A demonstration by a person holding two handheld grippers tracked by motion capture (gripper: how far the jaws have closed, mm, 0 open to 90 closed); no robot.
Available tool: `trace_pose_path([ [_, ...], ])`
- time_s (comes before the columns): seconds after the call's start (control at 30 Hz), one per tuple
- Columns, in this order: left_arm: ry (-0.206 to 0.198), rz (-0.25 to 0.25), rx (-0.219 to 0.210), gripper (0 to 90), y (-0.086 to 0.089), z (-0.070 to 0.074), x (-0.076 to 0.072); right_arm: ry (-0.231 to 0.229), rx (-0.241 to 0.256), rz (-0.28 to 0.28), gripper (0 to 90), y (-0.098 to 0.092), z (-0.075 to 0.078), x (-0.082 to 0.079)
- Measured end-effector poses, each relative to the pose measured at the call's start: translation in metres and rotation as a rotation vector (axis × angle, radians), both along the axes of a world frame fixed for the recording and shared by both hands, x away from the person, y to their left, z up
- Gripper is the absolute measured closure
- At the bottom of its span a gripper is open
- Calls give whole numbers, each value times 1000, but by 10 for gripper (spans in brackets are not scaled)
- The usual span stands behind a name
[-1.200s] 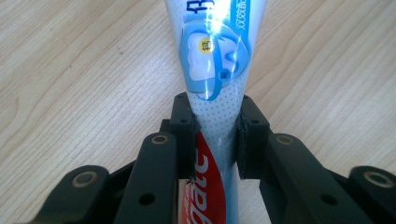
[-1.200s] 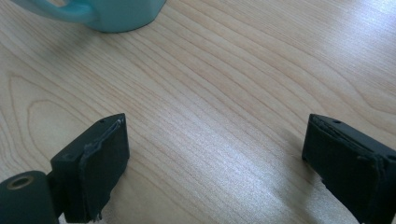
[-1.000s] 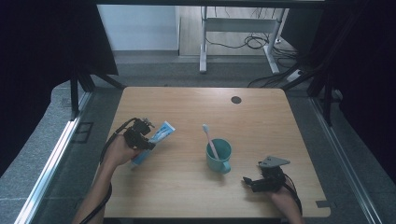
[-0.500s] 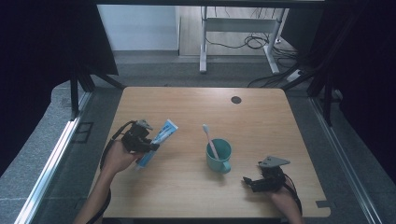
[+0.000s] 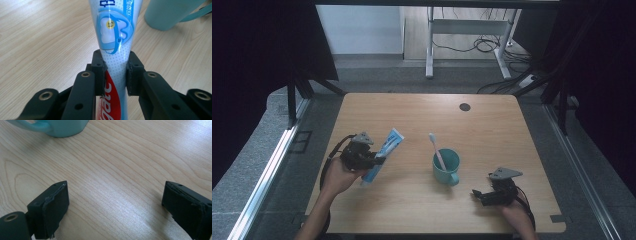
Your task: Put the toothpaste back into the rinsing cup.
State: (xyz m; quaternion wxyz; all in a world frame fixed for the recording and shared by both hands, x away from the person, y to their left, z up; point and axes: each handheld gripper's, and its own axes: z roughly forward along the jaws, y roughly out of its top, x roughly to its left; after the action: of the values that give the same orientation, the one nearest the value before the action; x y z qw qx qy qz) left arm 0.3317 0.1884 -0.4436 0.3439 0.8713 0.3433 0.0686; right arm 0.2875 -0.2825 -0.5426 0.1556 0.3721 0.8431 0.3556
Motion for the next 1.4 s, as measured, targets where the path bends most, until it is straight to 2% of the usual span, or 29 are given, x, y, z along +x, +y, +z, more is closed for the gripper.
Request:
trace_pose_path([
  [0.3,-17,-28,-50,732,-8,-3,-15,1,0,1,72,0,0,0],
  [0.8,-76,-47,-127,733,-17,1,-38,1,1,0,72,0,0,0],
  [1.4,-107,-69,-203,733,-37,0,-51,1,2,1,72,0,0,0],
])
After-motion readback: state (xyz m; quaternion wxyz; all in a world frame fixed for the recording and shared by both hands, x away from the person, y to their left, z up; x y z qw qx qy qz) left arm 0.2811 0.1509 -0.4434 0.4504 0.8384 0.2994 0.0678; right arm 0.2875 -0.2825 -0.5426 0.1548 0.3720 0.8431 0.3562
